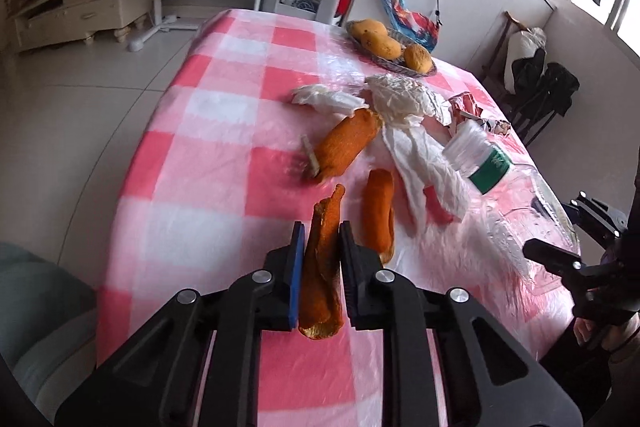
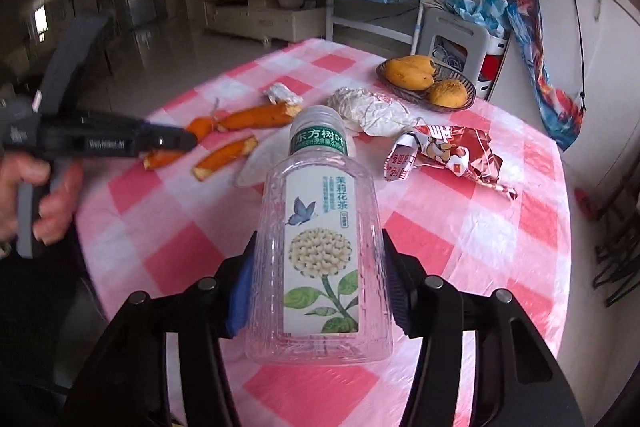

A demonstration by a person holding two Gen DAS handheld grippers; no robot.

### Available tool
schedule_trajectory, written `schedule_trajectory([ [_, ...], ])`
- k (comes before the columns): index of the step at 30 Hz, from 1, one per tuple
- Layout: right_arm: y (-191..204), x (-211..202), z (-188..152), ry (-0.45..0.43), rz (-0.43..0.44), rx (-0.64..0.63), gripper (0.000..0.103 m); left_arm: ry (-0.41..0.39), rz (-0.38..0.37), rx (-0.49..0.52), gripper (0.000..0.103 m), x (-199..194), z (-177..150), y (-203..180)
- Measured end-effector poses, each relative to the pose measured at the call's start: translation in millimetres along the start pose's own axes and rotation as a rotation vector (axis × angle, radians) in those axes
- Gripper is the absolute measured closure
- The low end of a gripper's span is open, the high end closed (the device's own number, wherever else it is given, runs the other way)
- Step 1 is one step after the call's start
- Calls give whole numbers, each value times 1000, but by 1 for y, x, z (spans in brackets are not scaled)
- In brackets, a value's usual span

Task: Collect trash
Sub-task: 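Carry the orange peel and clear bottle over the yellow basin and release both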

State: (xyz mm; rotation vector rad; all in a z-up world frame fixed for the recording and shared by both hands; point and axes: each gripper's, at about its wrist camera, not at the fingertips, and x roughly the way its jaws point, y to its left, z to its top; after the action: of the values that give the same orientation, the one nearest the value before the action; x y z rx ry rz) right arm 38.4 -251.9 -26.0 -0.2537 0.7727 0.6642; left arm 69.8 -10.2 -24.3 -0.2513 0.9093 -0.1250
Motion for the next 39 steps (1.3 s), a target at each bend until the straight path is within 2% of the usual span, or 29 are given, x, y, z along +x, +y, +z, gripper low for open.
schedule_trajectory([
  [4, 8, -17, -4, -44, 124, 53, 49, -20, -26, -55, 86, -22, -15, 9],
  [9, 37, -41, -12, -46, 300, 24, 49, -51, -41, -80, 86, -54, -38, 14],
  [12, 61, -50, -21, 1, 378, -41, 49, -72, -43, -101, 86, -75, -54, 15],
  [17, 108, -55, -54, 158, 450, -154, 49, -78, -46, -115, 86, -107, -91, 12],
  [21, 138, -38, -85, 275, 379, -212, 49, -21, -56, -95, 86, -113, -126, -5],
  [27, 157, -8, -111, 354, 251, -207, 47, 138, -57, -112, 86, -81, -162, -23],
  [28, 157, -6, -112, 349, 219, -190, 38, 157, -56, -106, 86, -77, -166, -26],
  [30, 155, -7, -112, 333, 186, -153, 29, 176, -33, -76, 86, -70, -175, -30],
  [33, 149, -16, -113, 283, 112, -88, 17, 149, 9, -48, 67, -71, -183, -31],
  [34, 148, -19, -115, 266, 74, -70, 15, 131, 18, -53, 56, -74, -182, -30],
  [35, 148, -20, -116, 255, 42, -54, 15, 94, 31, -60, 45, -81, -181, -29],
  [36, 149, -20, -117, 247, 7, -36, 13, 68, 38, -63, 40, -85, -180, -28],
  [38, 148, -18, -120, 245, -42, -30, 11, -4, 76, -64, 24, -97, -177, -27],
  [39, 153, -16, -122, 249, -70, -42, 11, -30, 93, -65, 22, -101, -176, -26],
])
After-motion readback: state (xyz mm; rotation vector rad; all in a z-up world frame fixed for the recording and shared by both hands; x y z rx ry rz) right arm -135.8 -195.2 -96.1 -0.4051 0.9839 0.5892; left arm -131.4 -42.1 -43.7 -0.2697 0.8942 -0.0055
